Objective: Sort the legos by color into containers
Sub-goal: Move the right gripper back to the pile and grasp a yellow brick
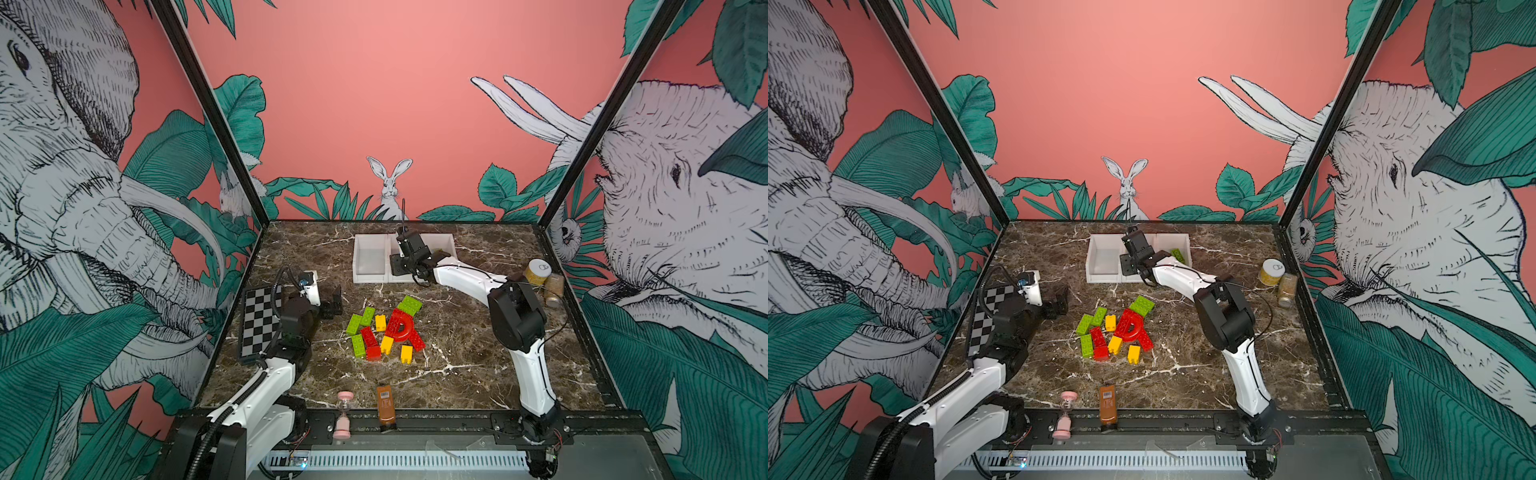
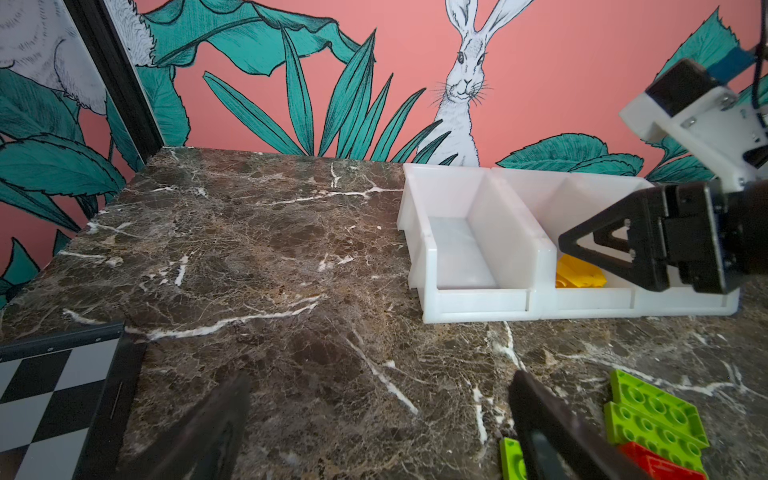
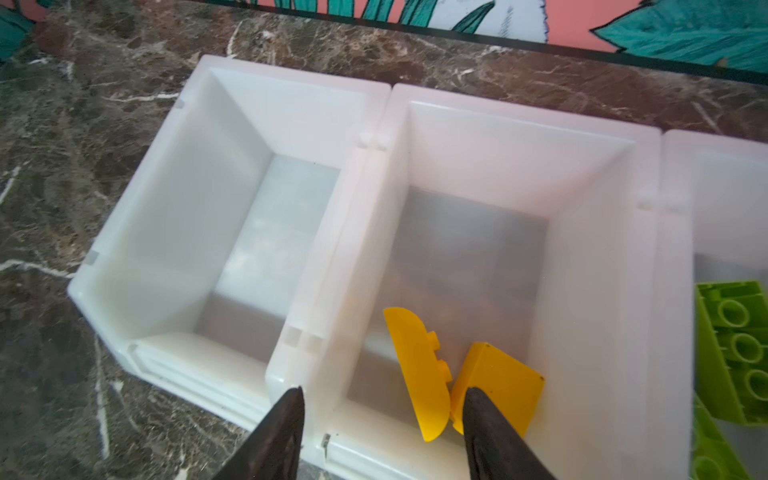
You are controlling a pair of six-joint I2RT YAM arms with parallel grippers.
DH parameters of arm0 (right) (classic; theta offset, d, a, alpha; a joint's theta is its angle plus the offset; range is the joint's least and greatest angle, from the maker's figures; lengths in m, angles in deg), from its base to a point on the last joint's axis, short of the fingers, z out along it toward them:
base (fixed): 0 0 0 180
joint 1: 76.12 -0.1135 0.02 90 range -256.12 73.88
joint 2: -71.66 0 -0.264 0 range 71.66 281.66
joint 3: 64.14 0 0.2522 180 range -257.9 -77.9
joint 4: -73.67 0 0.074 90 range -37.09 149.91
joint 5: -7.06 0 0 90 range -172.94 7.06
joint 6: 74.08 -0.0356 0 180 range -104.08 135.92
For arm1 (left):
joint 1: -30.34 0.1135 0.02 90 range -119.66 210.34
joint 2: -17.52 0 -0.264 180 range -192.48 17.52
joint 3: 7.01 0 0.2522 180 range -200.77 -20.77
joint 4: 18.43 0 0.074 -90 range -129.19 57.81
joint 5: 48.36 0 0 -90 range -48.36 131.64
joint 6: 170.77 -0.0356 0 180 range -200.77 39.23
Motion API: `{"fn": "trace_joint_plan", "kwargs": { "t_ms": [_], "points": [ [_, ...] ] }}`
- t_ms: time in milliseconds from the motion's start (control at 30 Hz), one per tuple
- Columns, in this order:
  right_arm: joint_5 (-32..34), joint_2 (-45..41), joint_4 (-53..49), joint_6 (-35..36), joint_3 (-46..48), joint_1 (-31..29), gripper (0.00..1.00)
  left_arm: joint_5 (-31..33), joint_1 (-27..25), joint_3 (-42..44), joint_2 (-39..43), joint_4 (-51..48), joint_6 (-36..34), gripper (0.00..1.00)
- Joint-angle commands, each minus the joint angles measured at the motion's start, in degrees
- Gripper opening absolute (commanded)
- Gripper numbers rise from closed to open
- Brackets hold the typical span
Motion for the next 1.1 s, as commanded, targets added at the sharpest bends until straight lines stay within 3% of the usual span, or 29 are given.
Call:
{"fn": "trace_joint_plan", "kwargs": {
  "t_ms": [0,100,200,467,667,1067],
  "points": [
    [-5.8,-6.2,-2.9,0.4,3.0,-0.3,0.61,0.5,-0.4,0.6,1.0,1.2,0.0,0.98],
    [-8.4,-12.2,-7.2,0.5,8.5,-1.7,0.61,0.3,-0.4,0.6,1.3,0.9,0.0,0.98],
    [-6.8,-19.3,-13.3,0.5,14.7,-4.3,0.61,0.6,-0.4,0.6,1.9,0.6,-0.2,0.98],
    [-7.3,-35.5,-22.6,-11.1,29.6,-13.0,0.61,0.9,-0.5,0.7,1.1,1.0,-0.2,0.98],
    [-8.4,-38.1,-22.8,-16.4,36.0,-17.6,0.62,0.9,-0.5,0.5,0.6,1.3,0.0,0.98],
    [-10.1,-33.2,-21.0,-17.5,35.6,-22.5,0.62,1.3,-0.5,0.5,0.4,1.1,-0.2,0.98]
  ]
}}
